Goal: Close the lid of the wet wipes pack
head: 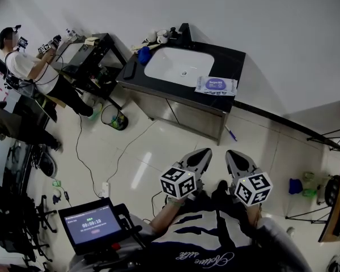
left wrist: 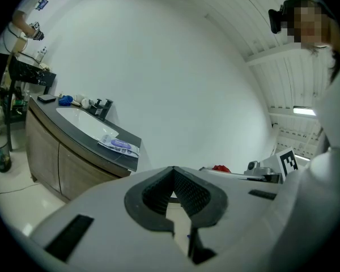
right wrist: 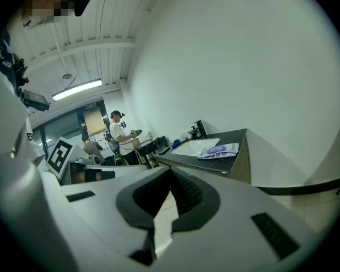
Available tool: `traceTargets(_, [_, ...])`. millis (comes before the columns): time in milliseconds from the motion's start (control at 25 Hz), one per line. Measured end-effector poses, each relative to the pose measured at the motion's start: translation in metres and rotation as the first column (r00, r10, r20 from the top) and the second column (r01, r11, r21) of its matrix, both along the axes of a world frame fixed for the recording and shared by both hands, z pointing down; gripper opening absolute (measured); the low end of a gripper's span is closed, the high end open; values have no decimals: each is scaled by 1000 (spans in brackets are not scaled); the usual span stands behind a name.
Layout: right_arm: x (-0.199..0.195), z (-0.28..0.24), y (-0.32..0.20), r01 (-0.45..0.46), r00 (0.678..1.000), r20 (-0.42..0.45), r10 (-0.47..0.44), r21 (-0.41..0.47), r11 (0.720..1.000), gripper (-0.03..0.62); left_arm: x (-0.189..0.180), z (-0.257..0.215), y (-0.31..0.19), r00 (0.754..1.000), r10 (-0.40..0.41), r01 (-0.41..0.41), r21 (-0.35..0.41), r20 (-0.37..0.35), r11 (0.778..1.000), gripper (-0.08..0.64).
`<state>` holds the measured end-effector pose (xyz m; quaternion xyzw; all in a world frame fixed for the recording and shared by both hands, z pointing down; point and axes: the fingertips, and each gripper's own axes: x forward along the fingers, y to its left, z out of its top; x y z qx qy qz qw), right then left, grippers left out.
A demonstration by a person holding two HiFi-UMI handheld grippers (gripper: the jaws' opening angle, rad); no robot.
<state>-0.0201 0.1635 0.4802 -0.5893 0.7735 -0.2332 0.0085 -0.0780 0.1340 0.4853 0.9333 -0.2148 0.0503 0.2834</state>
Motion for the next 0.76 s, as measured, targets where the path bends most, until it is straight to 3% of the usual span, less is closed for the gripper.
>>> traceTargets(760, [-15,3,3,1,1000,-7,-1,-15,1000,-2,-9,2,8,1000,28,-28,-5,-4,1000,0])
